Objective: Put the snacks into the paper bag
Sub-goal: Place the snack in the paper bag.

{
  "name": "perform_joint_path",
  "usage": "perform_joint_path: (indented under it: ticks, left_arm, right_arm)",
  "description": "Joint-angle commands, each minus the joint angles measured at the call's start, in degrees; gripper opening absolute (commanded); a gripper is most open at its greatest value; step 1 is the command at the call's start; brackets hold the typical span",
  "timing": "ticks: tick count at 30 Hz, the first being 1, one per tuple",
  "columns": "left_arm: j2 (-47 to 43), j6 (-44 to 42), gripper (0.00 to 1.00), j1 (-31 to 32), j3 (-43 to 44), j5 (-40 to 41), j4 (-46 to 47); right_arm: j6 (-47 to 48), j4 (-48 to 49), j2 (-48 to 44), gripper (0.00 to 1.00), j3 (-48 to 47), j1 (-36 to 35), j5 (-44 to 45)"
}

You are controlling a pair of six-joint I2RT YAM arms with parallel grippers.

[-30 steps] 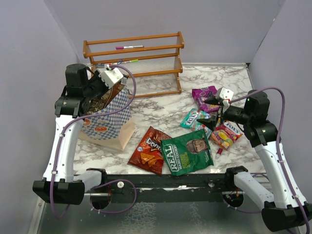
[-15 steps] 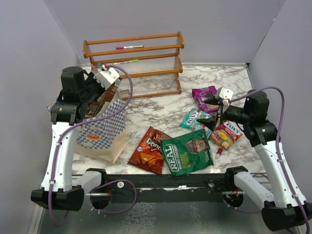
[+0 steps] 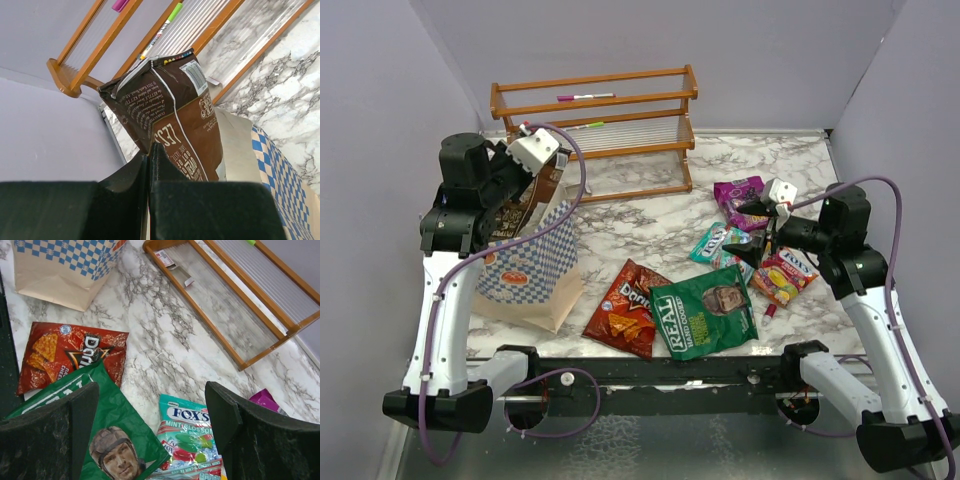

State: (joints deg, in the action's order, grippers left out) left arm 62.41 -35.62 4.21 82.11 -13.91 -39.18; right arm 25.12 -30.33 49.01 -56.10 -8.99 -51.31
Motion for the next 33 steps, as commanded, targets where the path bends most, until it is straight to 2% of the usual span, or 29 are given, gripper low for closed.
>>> perform_joint_path:
  ticks: [1, 4, 8, 11, 14, 18, 27, 33]
  left_arm:
    - [-1.98, -1.74, 0.0, -0.01, 3.26, 1.05, 0.42]
    - [-3.8, -2.85, 0.0, -0.03, 2.36, 5.54, 1.01]
    - [-6.84, -3.53, 0.0, -0.07, -1.25, 6.08, 2.15]
    - [-8.75, 2.27, 0.0, -0.08, -3.48, 6.49, 4.29]
    - [-10.98, 10.1, 0.0, -0.08, -6.35, 10.81, 6.43]
    - [-15.1, 13.87, 0.0, -0.03, -11.7, 14.06, 7.98]
    - [-21.57, 20.16, 0.0, -0.07, -18.37, 7.85, 7.19]
    - [-22.03, 25.79, 0.0, -0.07, -21.38, -0.66, 9.02]
  right_arm:
    - [-0.8, 1.32, 1.88, 0.87, -0.79, 0.12, -3.5]
    - [-0.8, 1.75, 2.96, 0.87, -0.88, 0.12, -4.34]
    - [-0.78, 2.99, 3.96, 0.87, -0.21, 0.12, -4.89]
    - [-0.41, 2.9, 5.07, 0.87, -0.56, 0.12, -5.18]
    - [-0.03, 2.03, 6.22, 0.87, -1.97, 0.14, -5.46]
    - [0.07, 2.12, 6.48, 0.87, -2.06, 0.12, -5.68]
    - [-2.66, 4.96, 7.55, 0.87, -0.94, -0.01, -8.42]
    - [-5.65, 10.2, 11.03, 0.86, -1.17, -1.34, -11.42]
